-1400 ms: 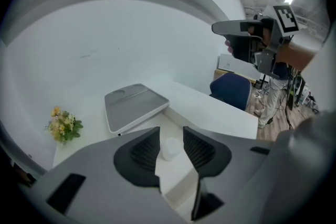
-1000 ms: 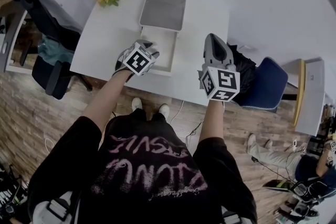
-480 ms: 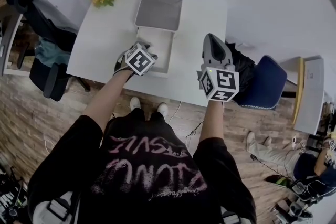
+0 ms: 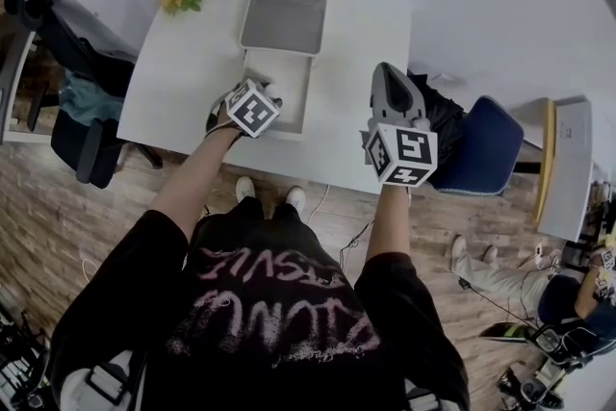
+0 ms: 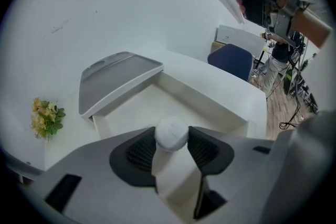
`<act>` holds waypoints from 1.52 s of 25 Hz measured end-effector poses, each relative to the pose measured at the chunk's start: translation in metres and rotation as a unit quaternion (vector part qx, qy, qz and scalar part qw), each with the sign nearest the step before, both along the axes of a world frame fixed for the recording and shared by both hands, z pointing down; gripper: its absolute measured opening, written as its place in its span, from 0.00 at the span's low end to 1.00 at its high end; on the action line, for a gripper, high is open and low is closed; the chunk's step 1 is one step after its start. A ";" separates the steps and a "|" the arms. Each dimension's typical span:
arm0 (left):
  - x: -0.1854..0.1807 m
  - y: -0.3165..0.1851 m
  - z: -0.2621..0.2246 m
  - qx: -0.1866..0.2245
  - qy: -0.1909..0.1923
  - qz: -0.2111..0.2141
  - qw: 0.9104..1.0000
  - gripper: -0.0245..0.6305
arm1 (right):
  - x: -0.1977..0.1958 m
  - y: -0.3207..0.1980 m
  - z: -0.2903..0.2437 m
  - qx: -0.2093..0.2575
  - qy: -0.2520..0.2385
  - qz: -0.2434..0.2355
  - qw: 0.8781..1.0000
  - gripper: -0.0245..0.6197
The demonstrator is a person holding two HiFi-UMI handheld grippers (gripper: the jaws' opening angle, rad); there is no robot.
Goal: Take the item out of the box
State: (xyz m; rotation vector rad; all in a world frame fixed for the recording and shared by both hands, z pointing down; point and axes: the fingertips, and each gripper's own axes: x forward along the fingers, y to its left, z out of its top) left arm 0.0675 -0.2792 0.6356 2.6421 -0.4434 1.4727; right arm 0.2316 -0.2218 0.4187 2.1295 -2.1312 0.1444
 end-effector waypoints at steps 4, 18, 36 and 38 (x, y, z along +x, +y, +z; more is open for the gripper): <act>-0.001 0.001 0.001 -0.004 0.000 -0.003 1.000 0.31 | -0.001 -0.003 -0.003 0.005 -0.002 -0.001 1.000 0.05; -0.011 -0.004 -0.032 0.018 0.046 -0.026 0.998 0.31 | -0.019 -0.010 -0.012 0.015 -0.003 -0.017 1.000 0.05; -0.039 -0.012 -0.128 0.114 0.152 -0.074 0.979 0.31 | -0.045 -0.012 -0.015 0.018 -0.002 -0.038 0.999 0.05; -0.042 -0.014 -0.143 0.125 0.167 -0.081 0.975 0.31 | -0.048 -0.014 -0.016 0.019 -0.002 -0.040 0.999 0.05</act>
